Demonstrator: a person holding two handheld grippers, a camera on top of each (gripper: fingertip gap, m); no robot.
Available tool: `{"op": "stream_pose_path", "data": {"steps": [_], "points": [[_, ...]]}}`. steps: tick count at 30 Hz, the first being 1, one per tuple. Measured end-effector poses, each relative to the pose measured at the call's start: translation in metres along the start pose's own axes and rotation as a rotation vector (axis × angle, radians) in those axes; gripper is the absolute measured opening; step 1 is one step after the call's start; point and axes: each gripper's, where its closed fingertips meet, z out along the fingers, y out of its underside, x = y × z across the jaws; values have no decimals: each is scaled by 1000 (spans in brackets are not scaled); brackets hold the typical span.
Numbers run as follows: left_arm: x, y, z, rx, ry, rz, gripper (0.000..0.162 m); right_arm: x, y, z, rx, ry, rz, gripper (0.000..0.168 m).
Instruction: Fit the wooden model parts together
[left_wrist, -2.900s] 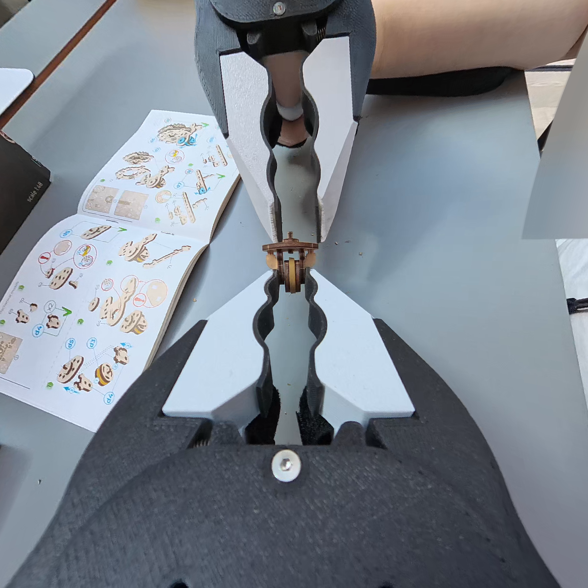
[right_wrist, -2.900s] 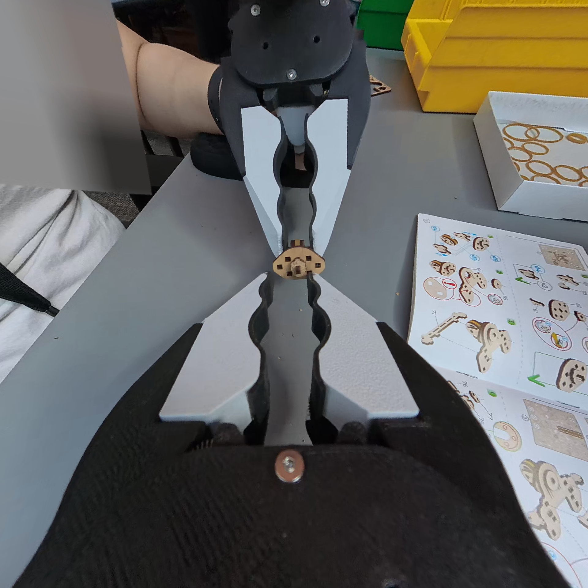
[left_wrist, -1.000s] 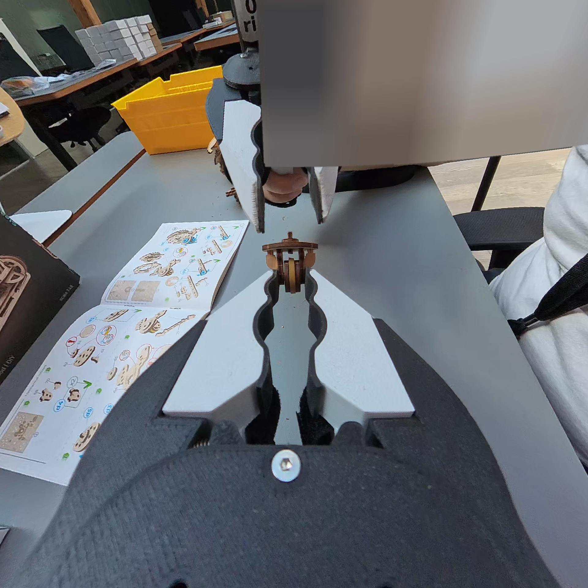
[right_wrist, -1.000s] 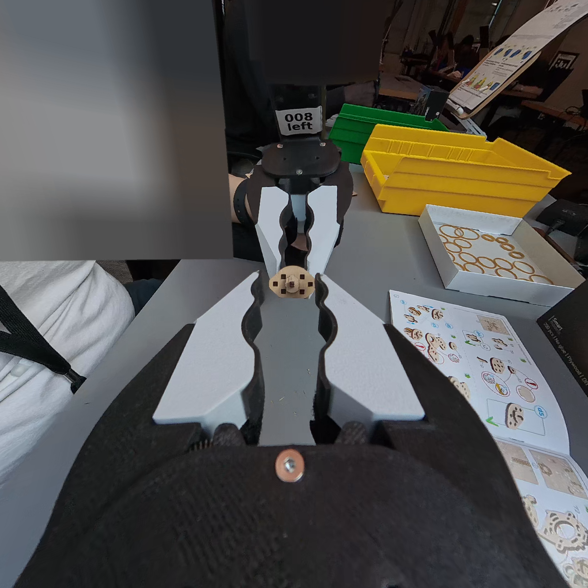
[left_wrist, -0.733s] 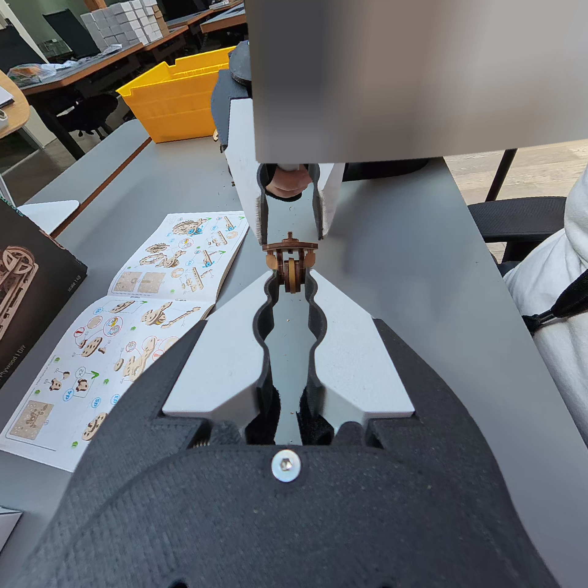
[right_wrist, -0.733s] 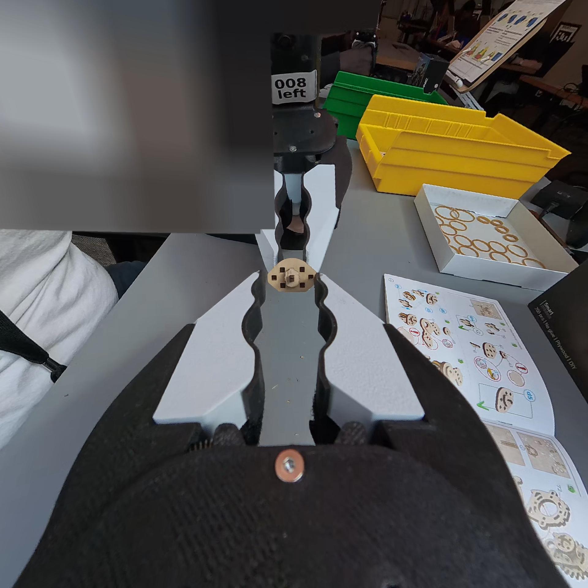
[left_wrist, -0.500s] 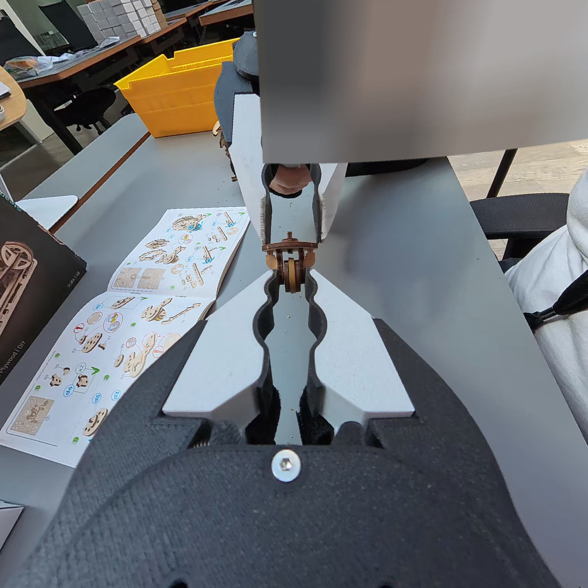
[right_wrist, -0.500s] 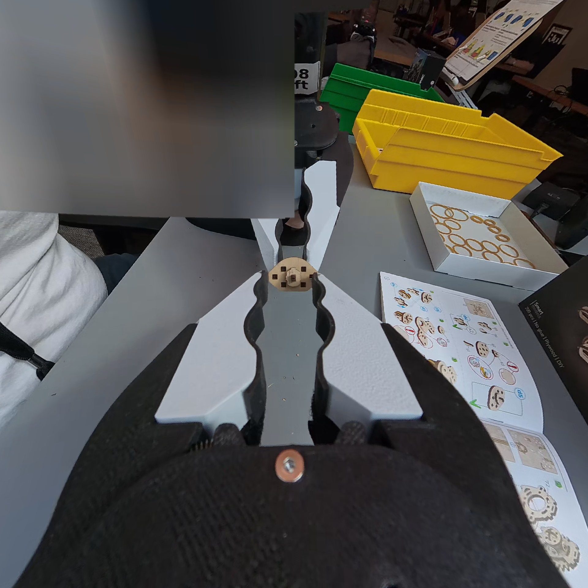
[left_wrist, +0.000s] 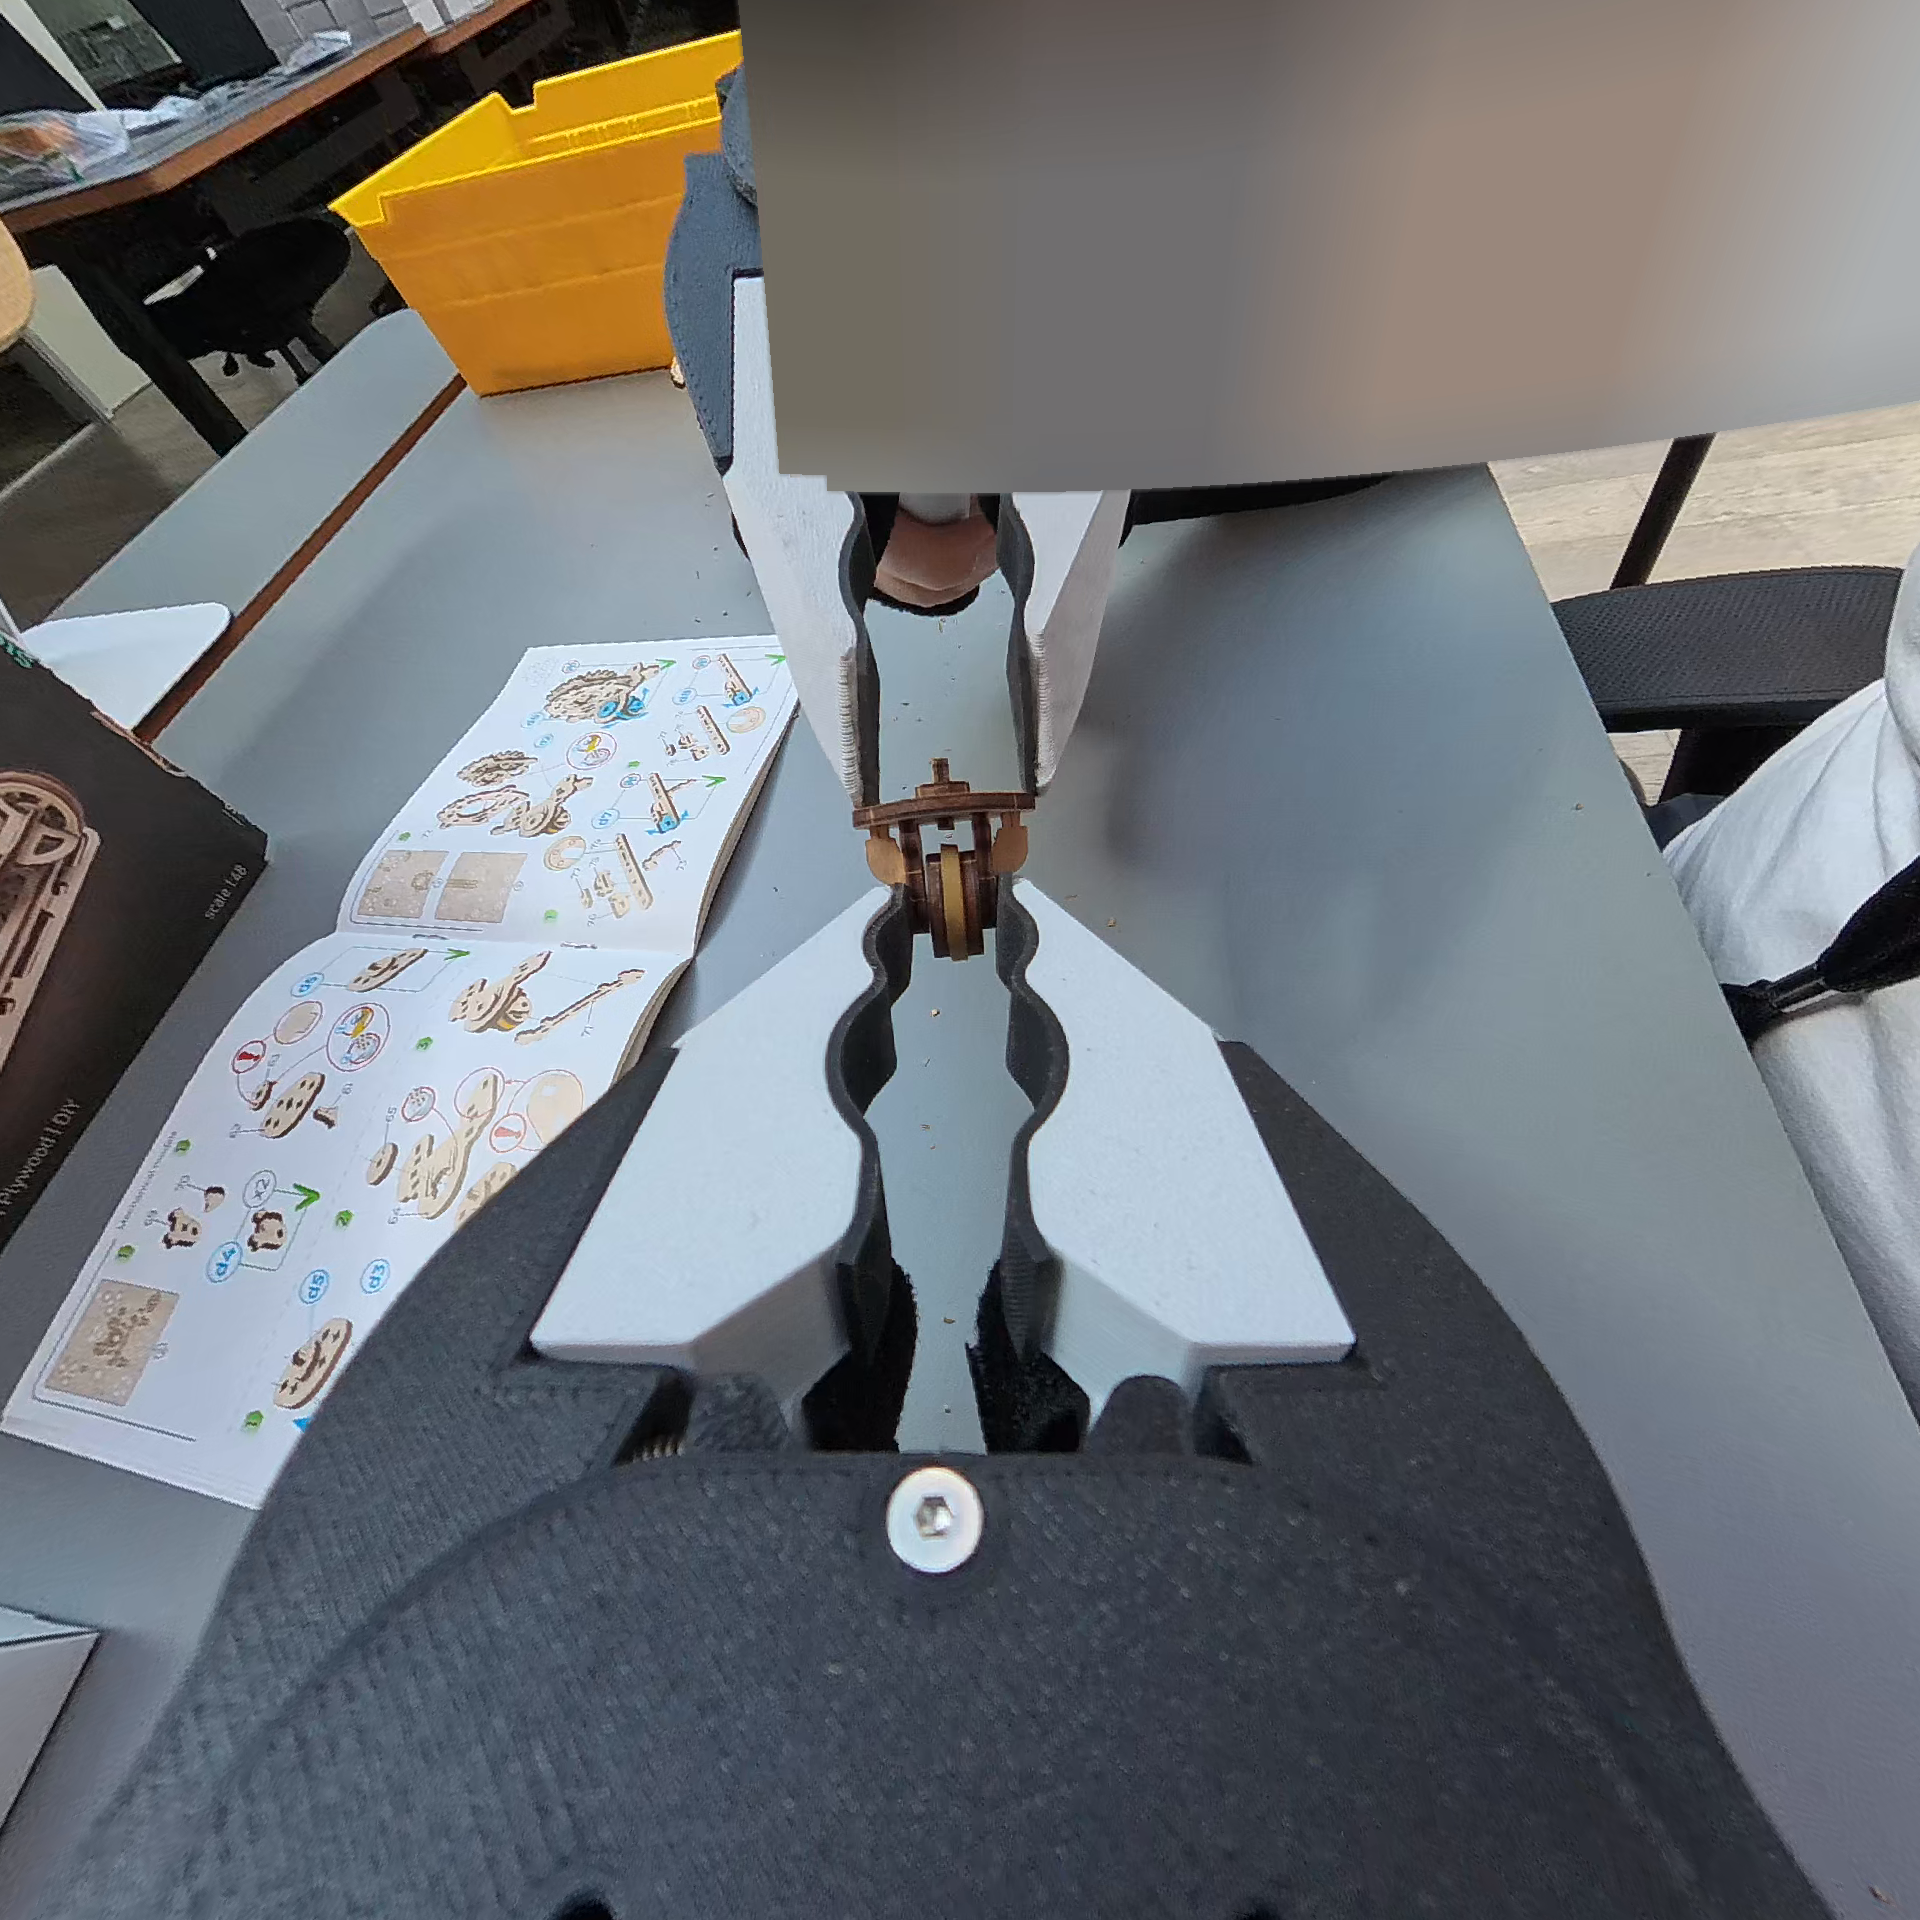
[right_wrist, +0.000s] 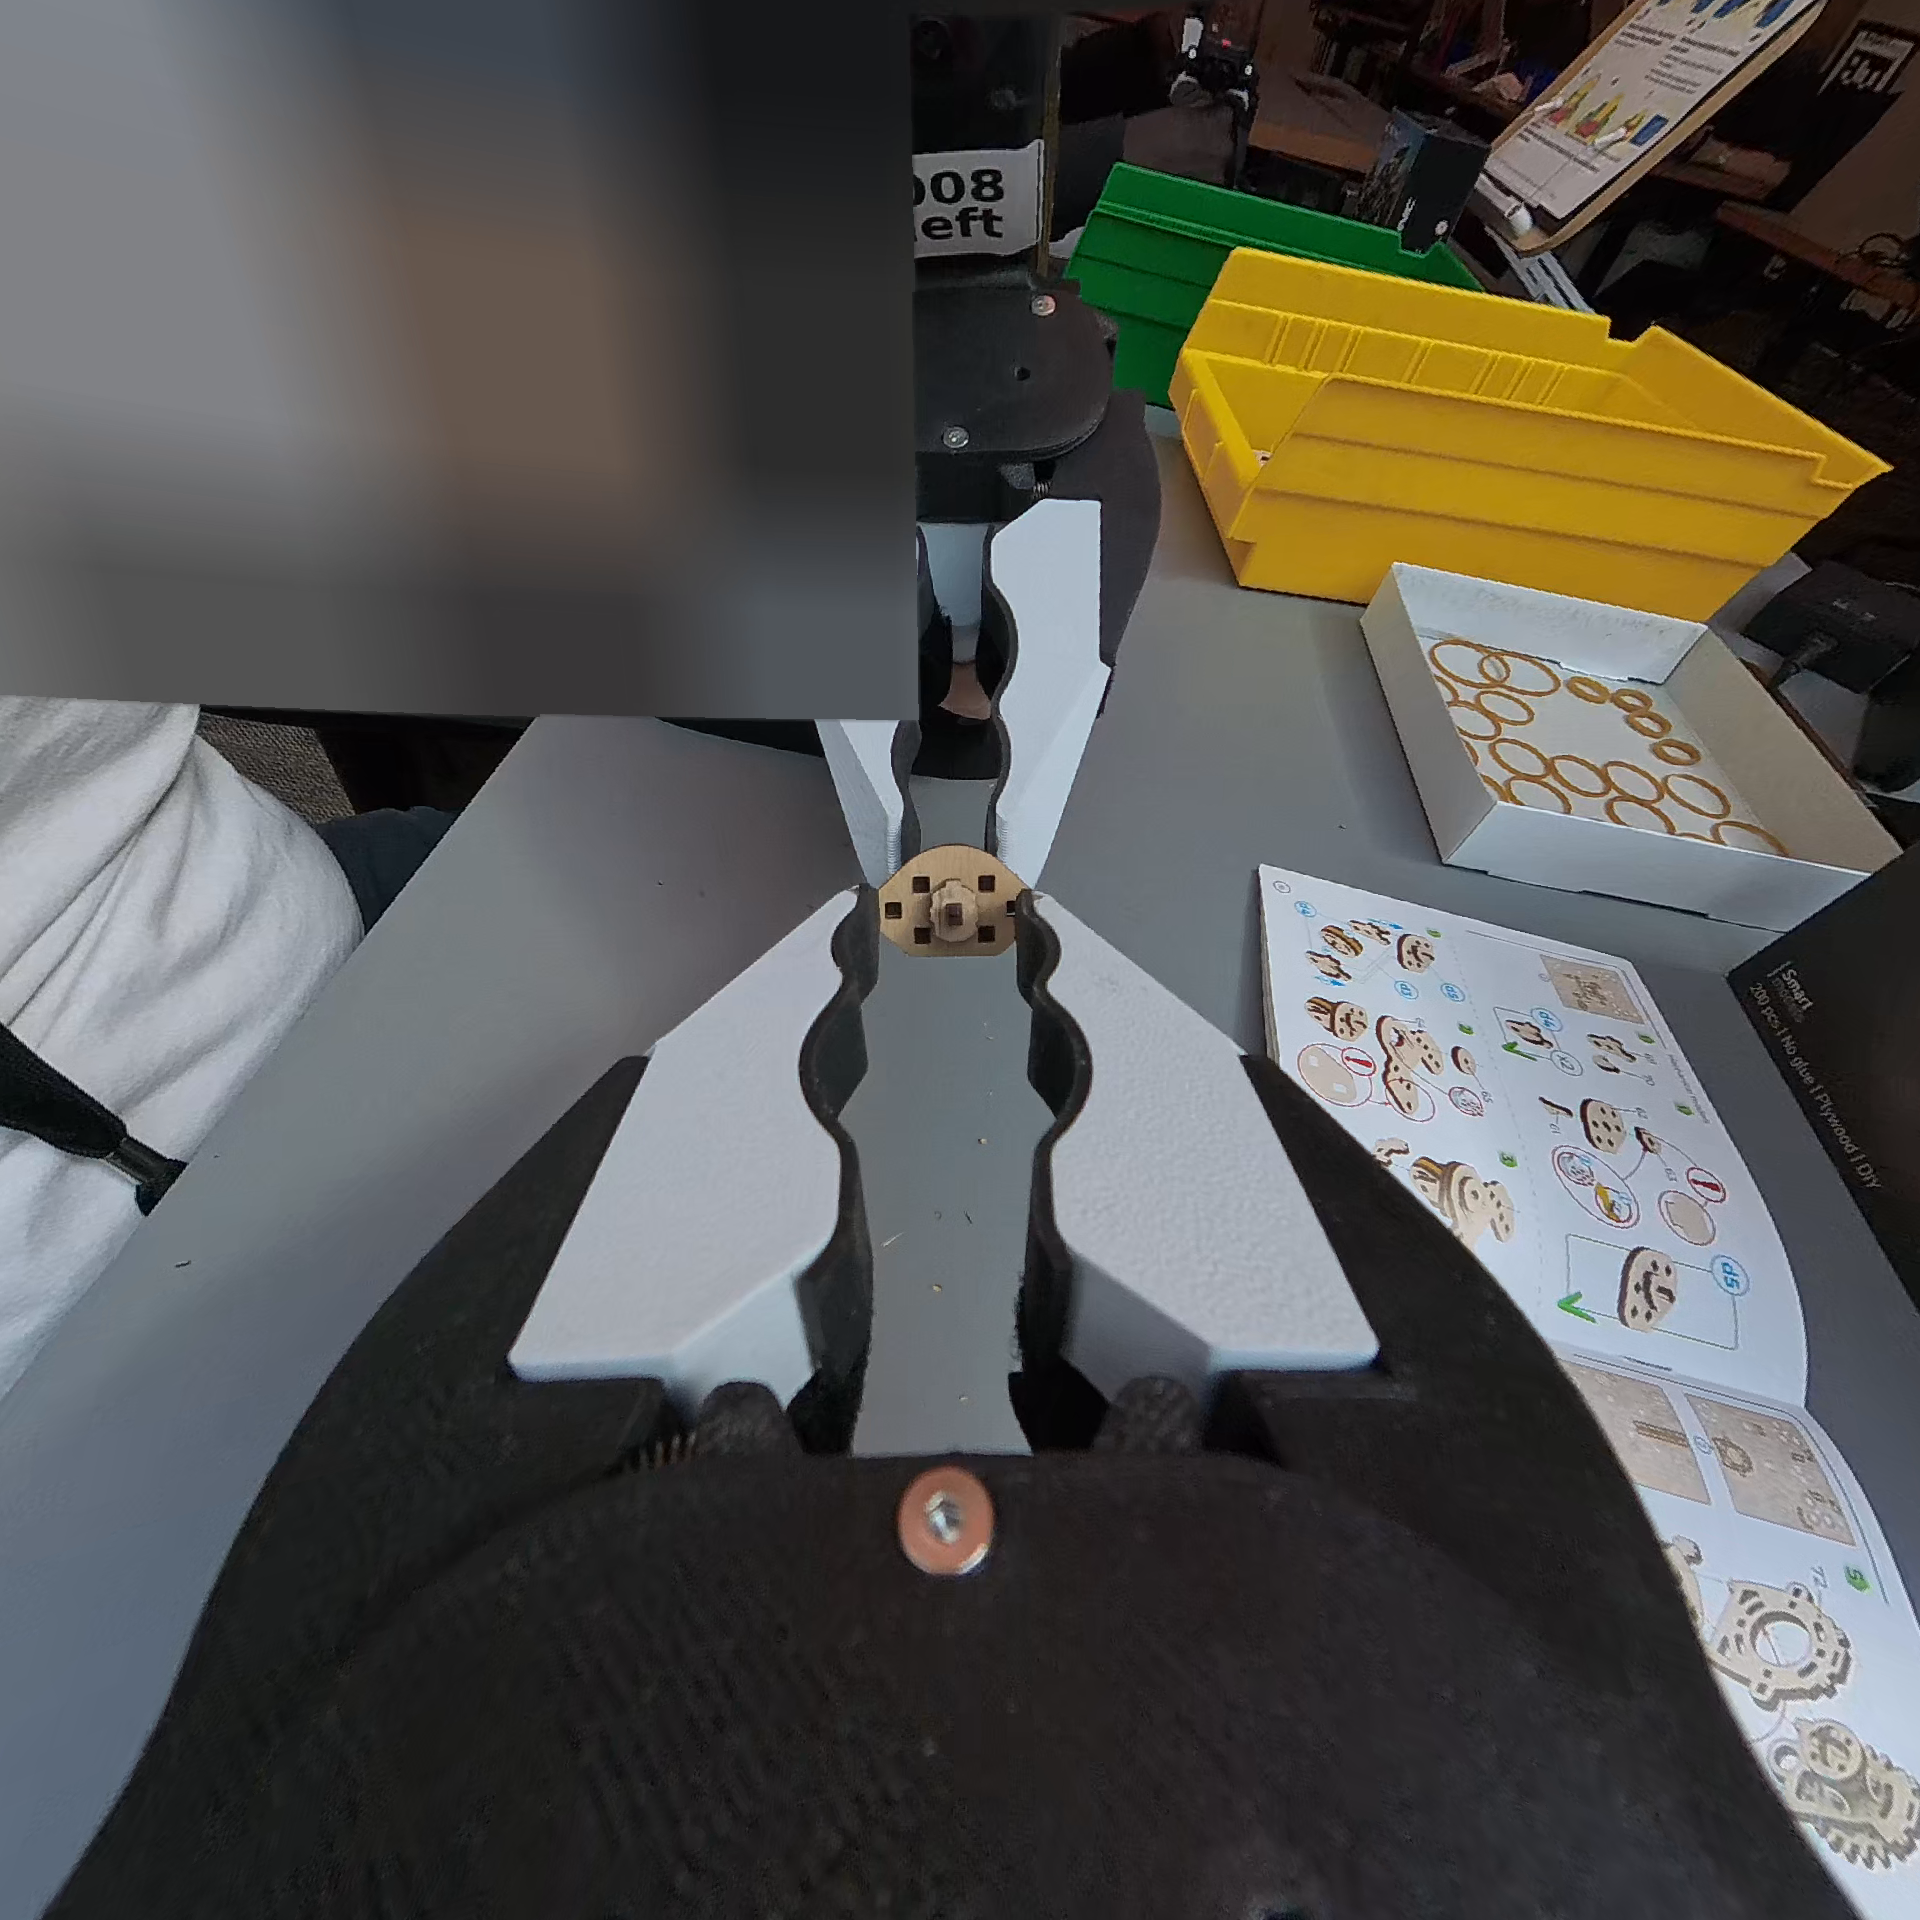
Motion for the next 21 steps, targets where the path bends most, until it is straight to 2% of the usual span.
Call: {"op": "stream_pose_path", "data": {"steps": [4,16,21], "points": [[2,-6,-2,33,10,-2,14,-2,-6,-2,27,-13,17,25],[6,-3,-1,-1,13,12,13,-5,-2,-1,-4,-25,25,25],[3,-3,-1,29,-3,31,14,-3,-4,-1,-22,9,-41,25]]}}
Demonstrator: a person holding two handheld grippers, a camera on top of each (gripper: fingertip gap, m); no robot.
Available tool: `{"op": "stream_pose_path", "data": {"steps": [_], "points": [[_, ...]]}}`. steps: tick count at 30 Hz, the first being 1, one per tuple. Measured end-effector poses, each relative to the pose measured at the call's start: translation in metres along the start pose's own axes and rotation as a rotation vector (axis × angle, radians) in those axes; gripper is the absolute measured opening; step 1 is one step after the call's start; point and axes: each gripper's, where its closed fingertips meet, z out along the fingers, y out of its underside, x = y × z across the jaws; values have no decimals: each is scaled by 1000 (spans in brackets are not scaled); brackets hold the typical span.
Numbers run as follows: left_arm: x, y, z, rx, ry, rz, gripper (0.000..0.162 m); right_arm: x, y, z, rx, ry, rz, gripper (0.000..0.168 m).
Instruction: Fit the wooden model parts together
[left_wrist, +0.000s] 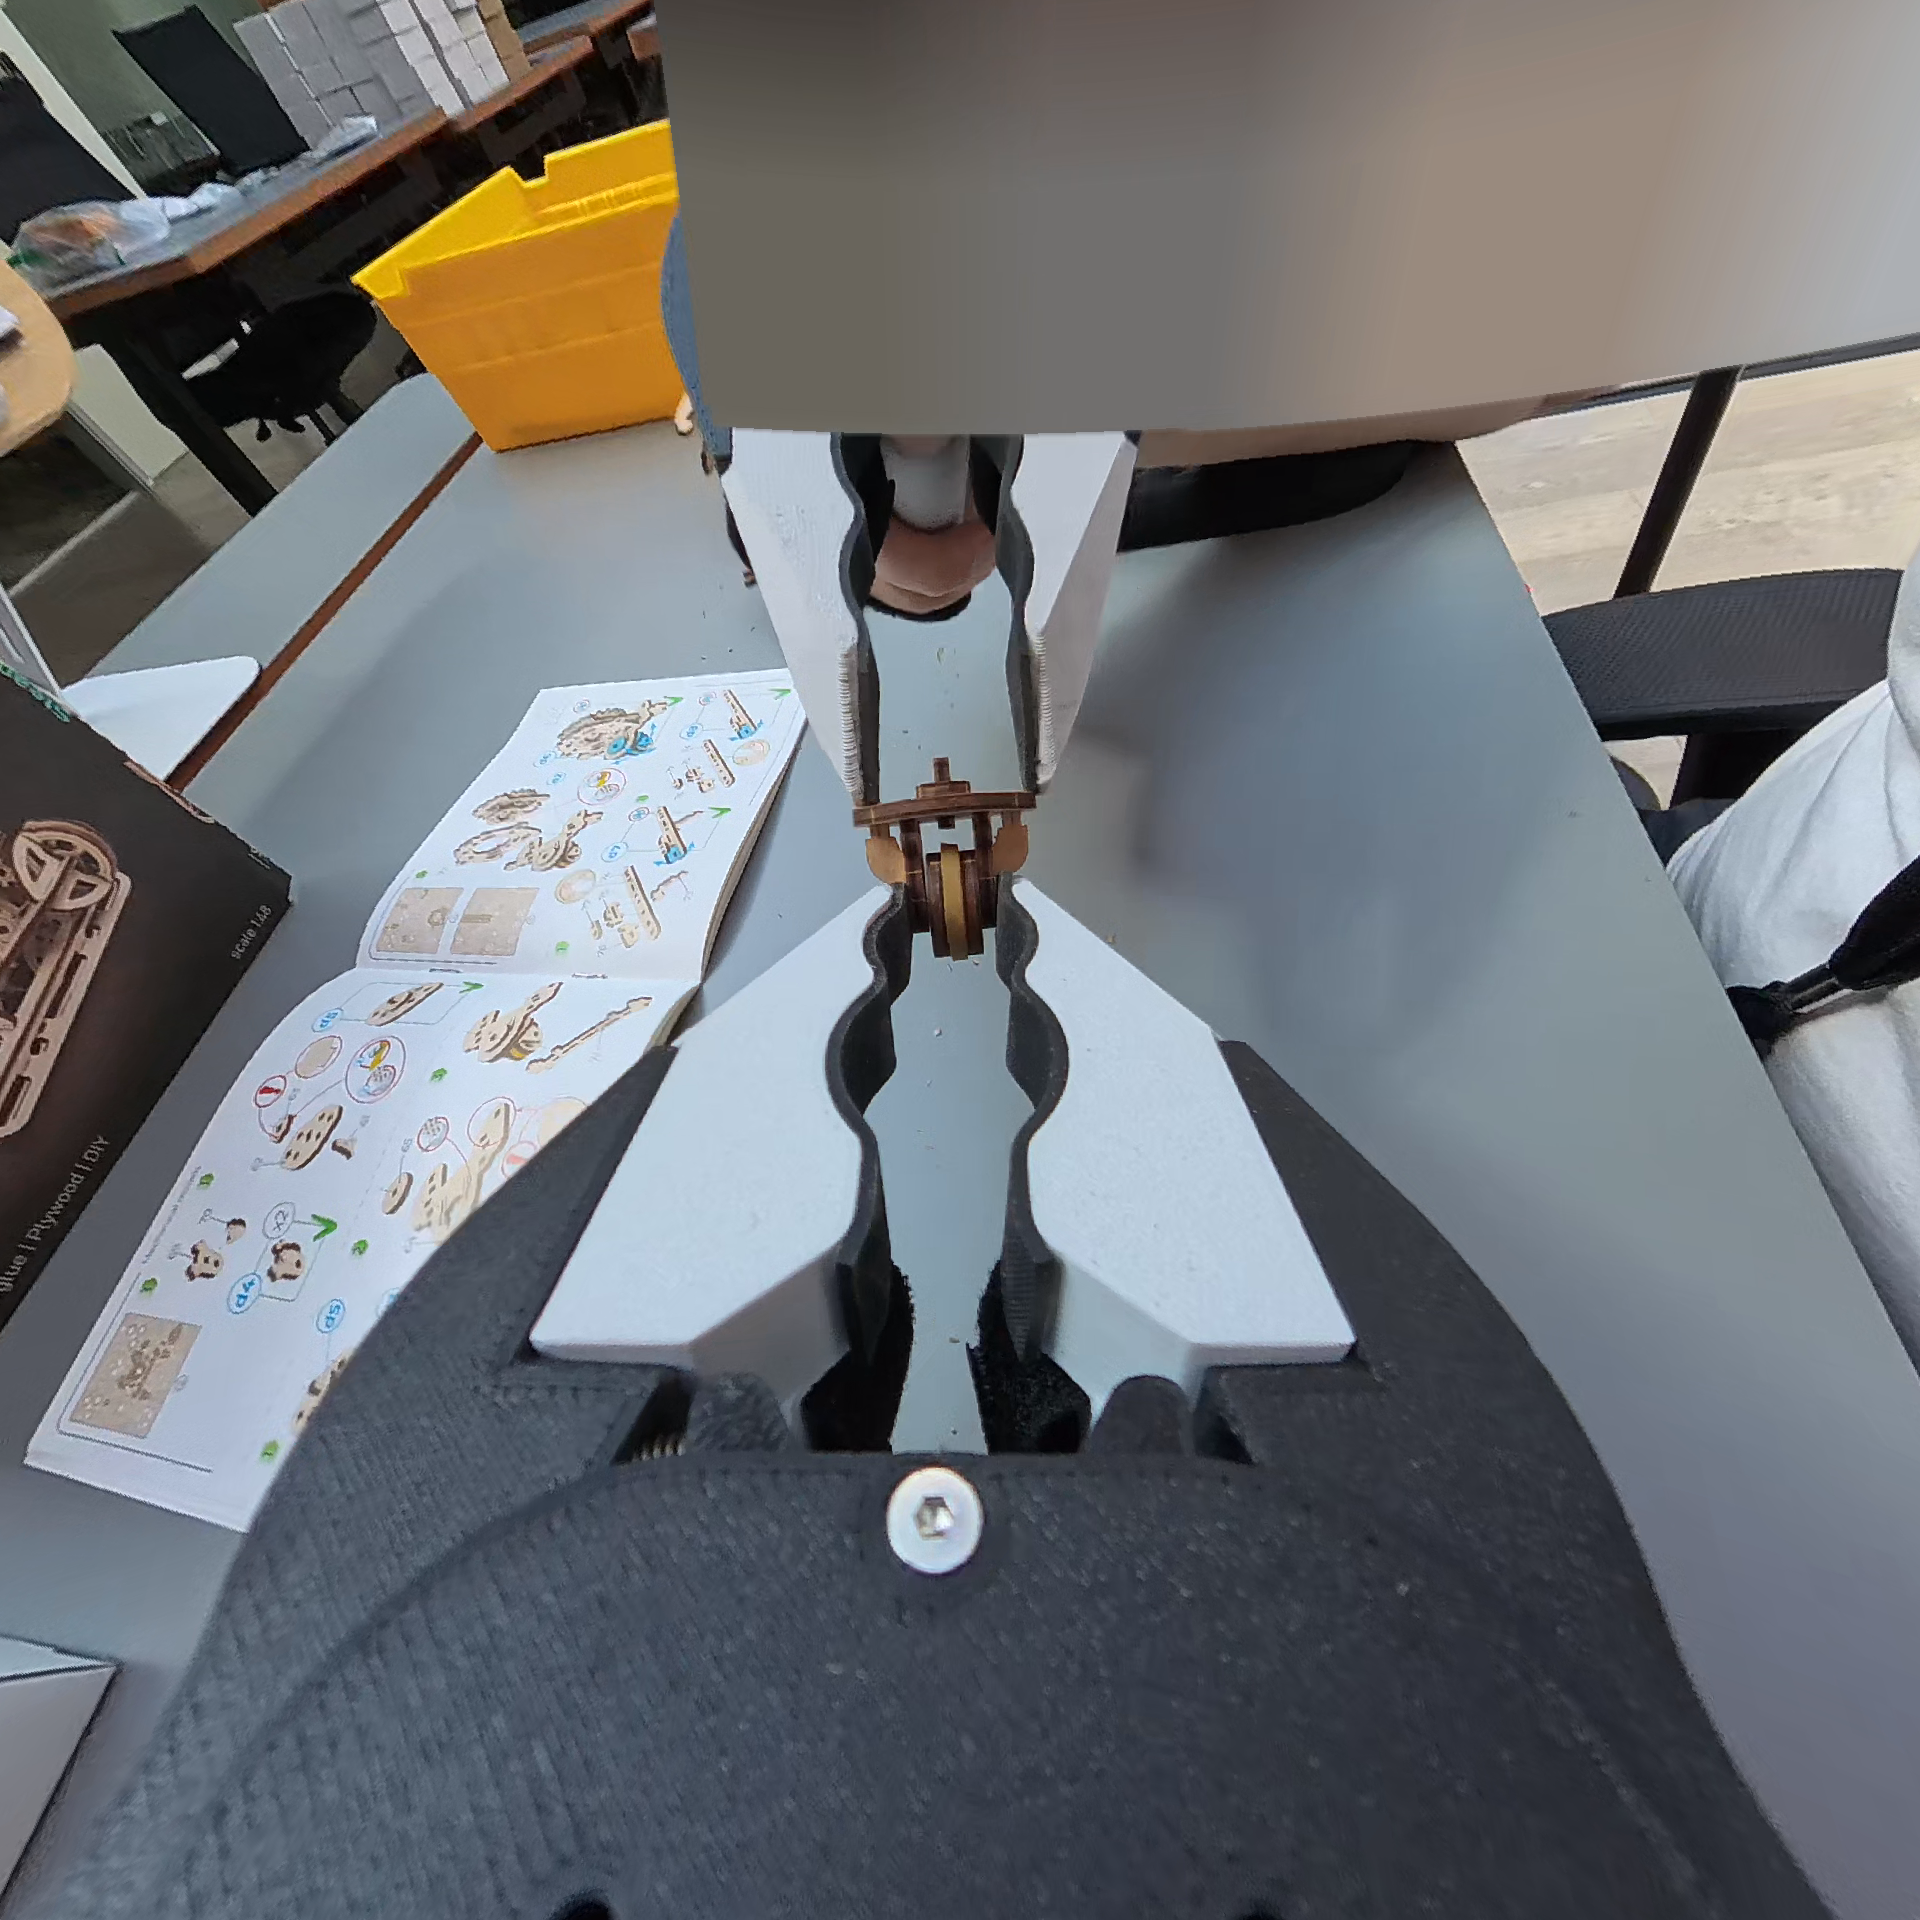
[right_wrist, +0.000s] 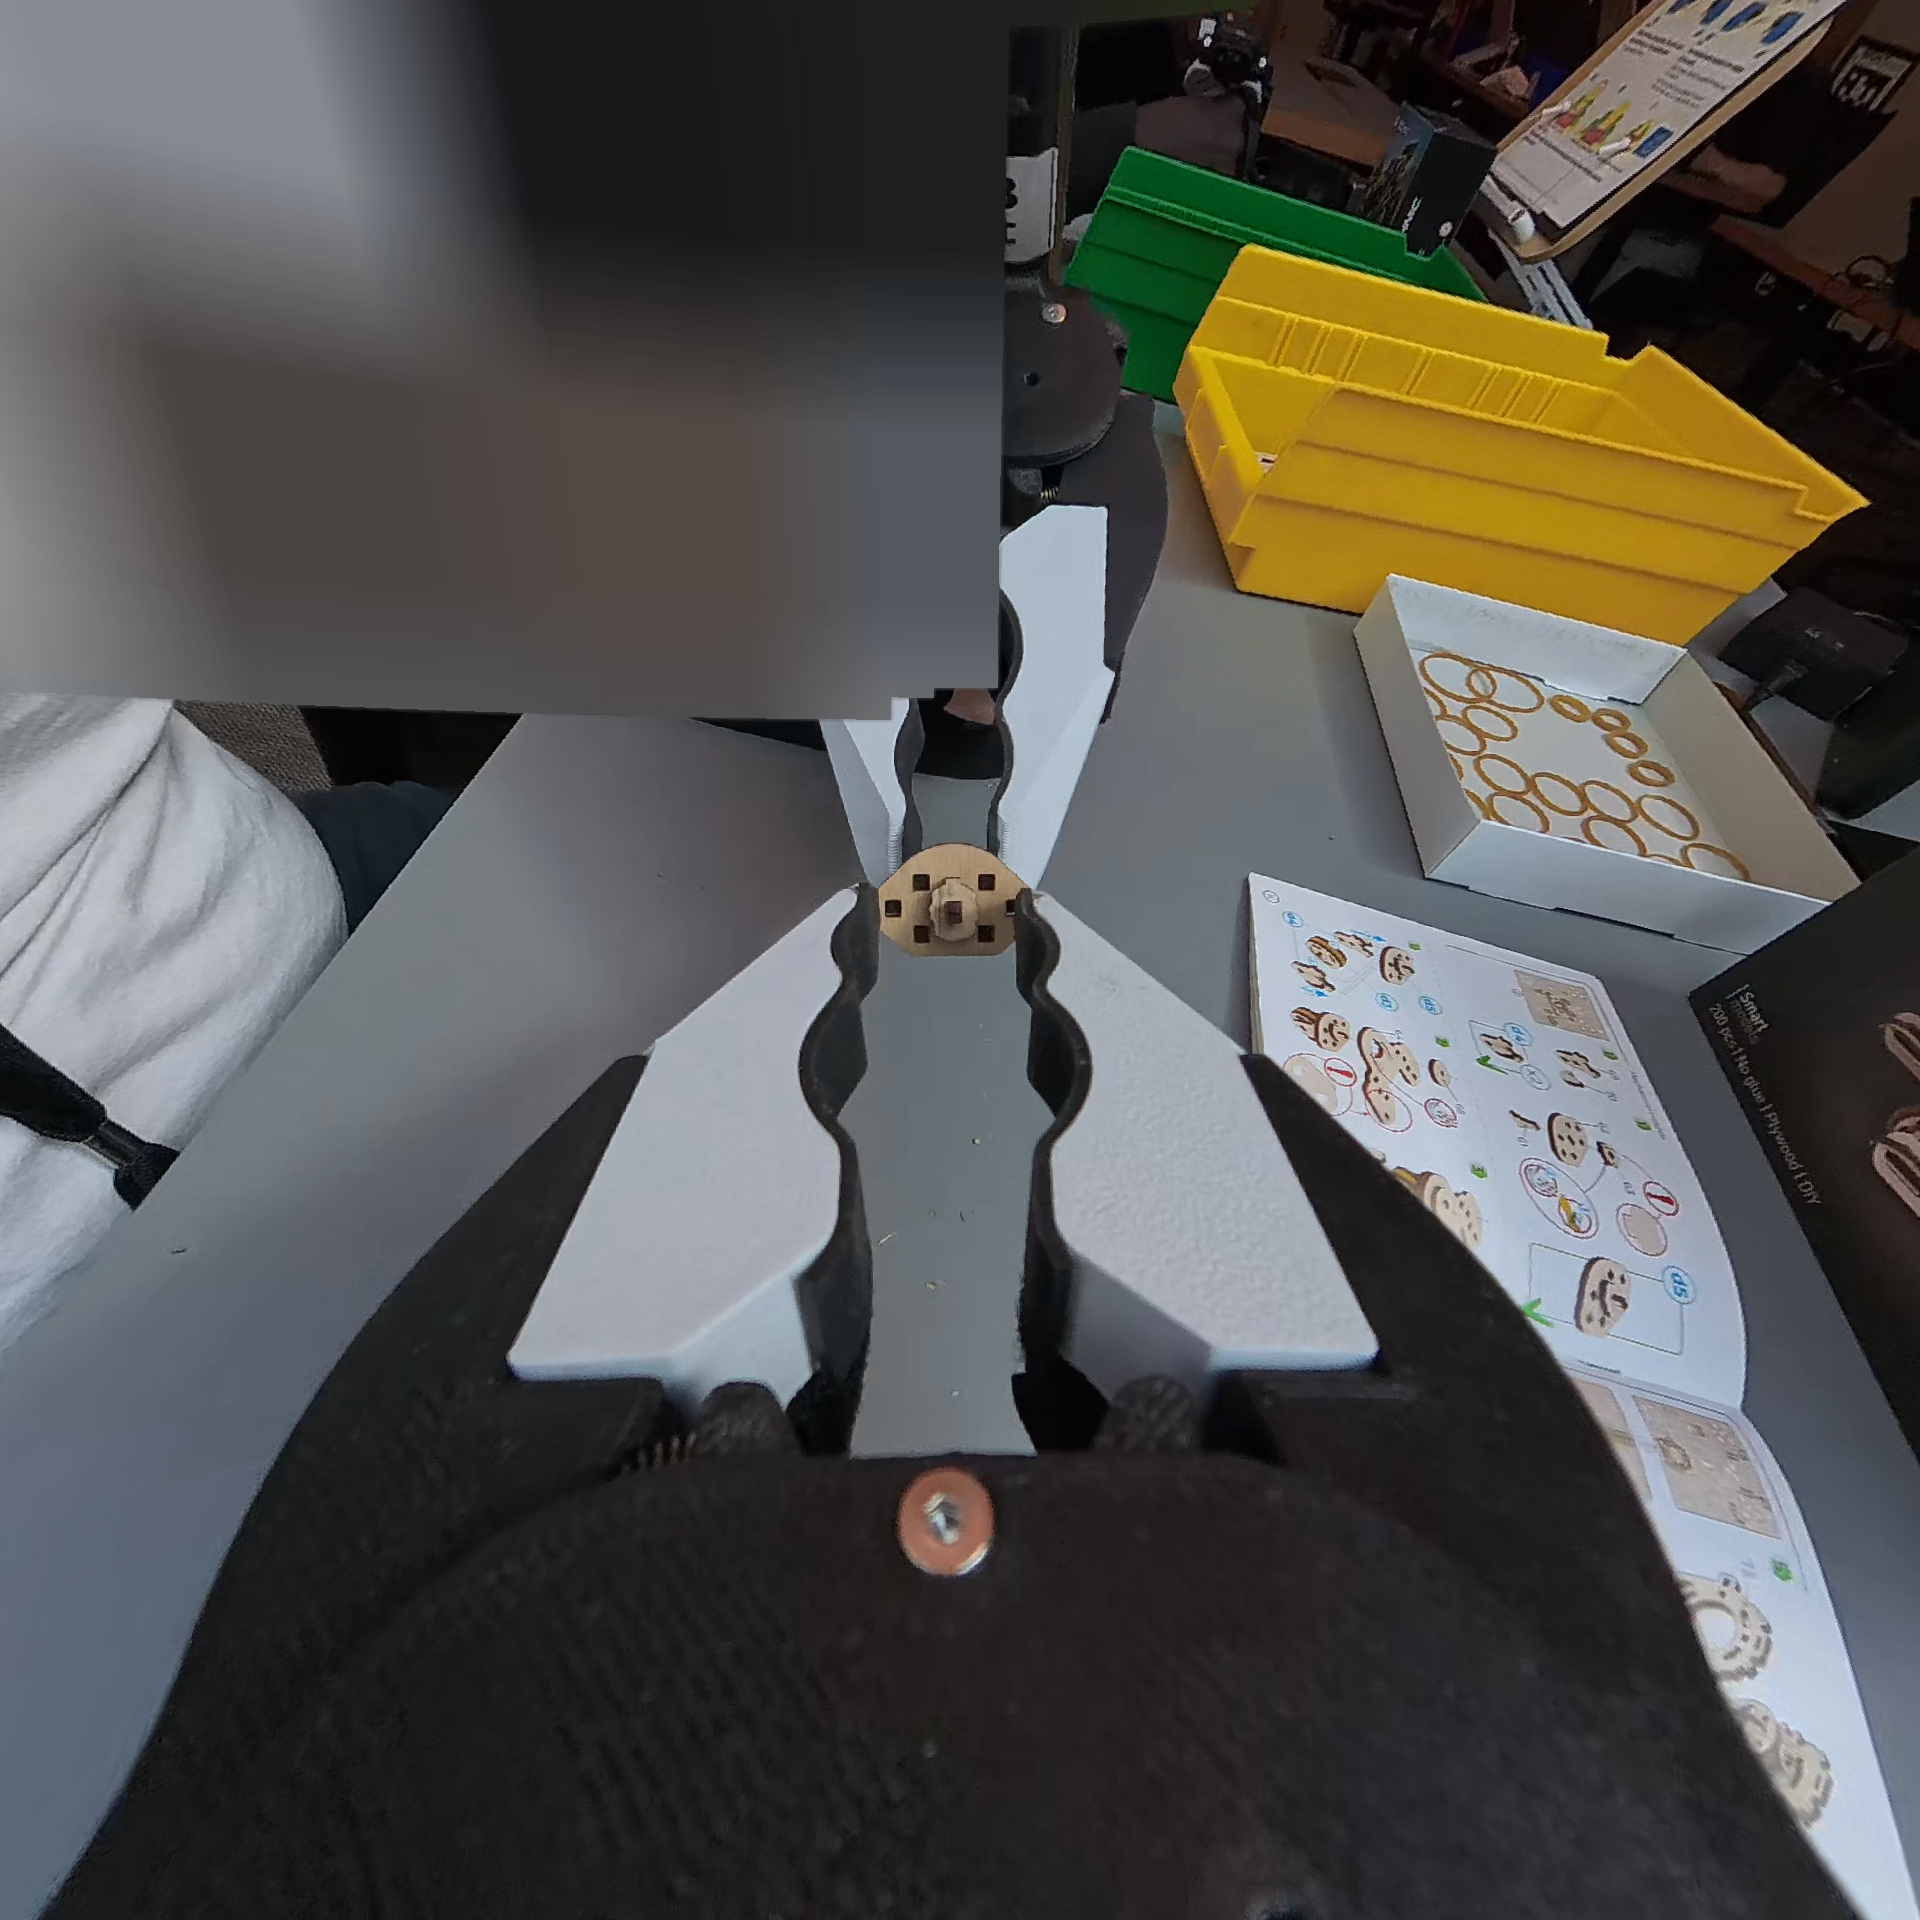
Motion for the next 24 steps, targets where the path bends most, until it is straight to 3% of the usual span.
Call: {"op": "stream_pose_path", "data": {"steps": [4,11,24], "points": [[-4,-19,-8,115,-44,45,14,3,-28,-18,138,29,-27,26],[4,-39,-17,212,-80,143,14,3,-41,-25,296,-116,221,33],[9,-37,-11,198,-23,60,14,-7,-29,-10,246,-203,310,32]]}}
